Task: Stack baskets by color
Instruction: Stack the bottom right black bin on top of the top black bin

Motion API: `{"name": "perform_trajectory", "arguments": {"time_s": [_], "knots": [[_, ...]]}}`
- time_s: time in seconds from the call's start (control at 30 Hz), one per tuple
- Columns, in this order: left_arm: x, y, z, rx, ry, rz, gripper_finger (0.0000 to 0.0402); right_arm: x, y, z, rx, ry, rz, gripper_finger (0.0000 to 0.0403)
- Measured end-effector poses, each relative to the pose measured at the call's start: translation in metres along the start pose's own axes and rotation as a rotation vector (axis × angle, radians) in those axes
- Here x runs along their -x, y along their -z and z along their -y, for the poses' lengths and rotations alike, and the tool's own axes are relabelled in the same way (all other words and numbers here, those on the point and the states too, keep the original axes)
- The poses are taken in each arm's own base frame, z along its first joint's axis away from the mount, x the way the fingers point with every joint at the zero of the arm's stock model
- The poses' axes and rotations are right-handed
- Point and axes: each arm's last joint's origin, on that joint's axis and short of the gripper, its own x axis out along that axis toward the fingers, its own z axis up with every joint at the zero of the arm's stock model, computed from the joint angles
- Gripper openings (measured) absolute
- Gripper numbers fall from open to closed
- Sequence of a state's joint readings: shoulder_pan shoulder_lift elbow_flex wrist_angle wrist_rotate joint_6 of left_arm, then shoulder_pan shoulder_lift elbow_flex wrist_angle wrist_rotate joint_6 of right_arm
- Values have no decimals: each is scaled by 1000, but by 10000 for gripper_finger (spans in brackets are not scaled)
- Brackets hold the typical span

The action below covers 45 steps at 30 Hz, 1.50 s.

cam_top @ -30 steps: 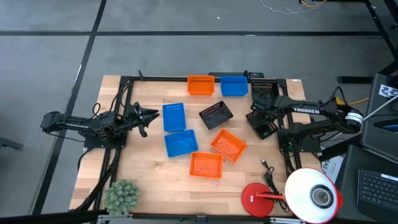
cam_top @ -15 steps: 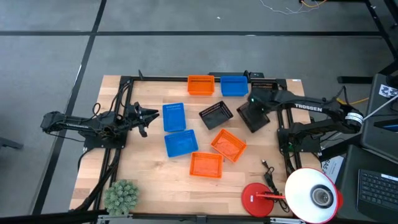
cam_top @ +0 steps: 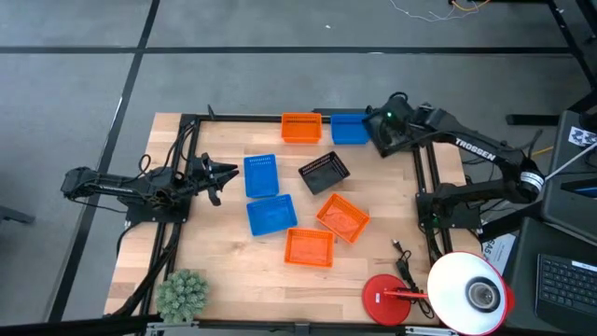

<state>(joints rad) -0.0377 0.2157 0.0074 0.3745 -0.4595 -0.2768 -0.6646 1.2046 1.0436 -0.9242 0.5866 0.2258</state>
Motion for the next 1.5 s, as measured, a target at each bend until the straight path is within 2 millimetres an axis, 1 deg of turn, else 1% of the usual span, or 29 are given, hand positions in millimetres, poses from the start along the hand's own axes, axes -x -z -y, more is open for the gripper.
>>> {"name": "perform_trajectory", "arguments": {"time_s": [0.07, 0.13, 0.2, 0.3, 0.43, 0.6, 0.77, 0.87, 0.97, 1.13, 1.23, 1.4, 1.5], "knots": [[0, 0, 0, -1, 0, 0, 98, -8, 4, 4, 28, 50, -40, 1], [0, 0, 0, 0, 0, 0, 98, -15, 8, 7, 50, 137, -77, 1], [0, 0, 0, -1, 0, 0, 98, -22, 10, 6, 70, 199, -97, 1], [0, 0, 0, -1, 0, 0, 98, -32, 9, 1, 115, 234, -113, 1], [0, 0, 0, -38, 0, 0, 98, -45, 6, -7, 234, 309, -130, 1], [0, 0, 0, -51, 0, 0, 98, -61, 5, -16, 373, 331, -180, 0], [0, 0, 0, -52, 0, 0, 98, -64, 3, -17, 481, 393, -191, 0], [0, 0, 0, -52, -1, -1, 98, -62, 0, -16, 528, 381, -188, 0], [0, 0, 0, -52, 0, -1, 98, -59, -2, -15, 628, 363, -203, 0], [0, 0, 0, -52, 0, -1, 98, -59, -2, -18, 769, 231, -221, 0], [0, 0, 0, -54, -1, -4, 98, -60, -2, -19, 811, 178, -217, 0], [0, 4, -1, -68, -9, -34, 98, -60, 0, -23, 870, -1, -208, 0], [0, 5, -1, -70, -13, -49, 98, -60, -1, -24, 862, -19, -195, 0]]}}
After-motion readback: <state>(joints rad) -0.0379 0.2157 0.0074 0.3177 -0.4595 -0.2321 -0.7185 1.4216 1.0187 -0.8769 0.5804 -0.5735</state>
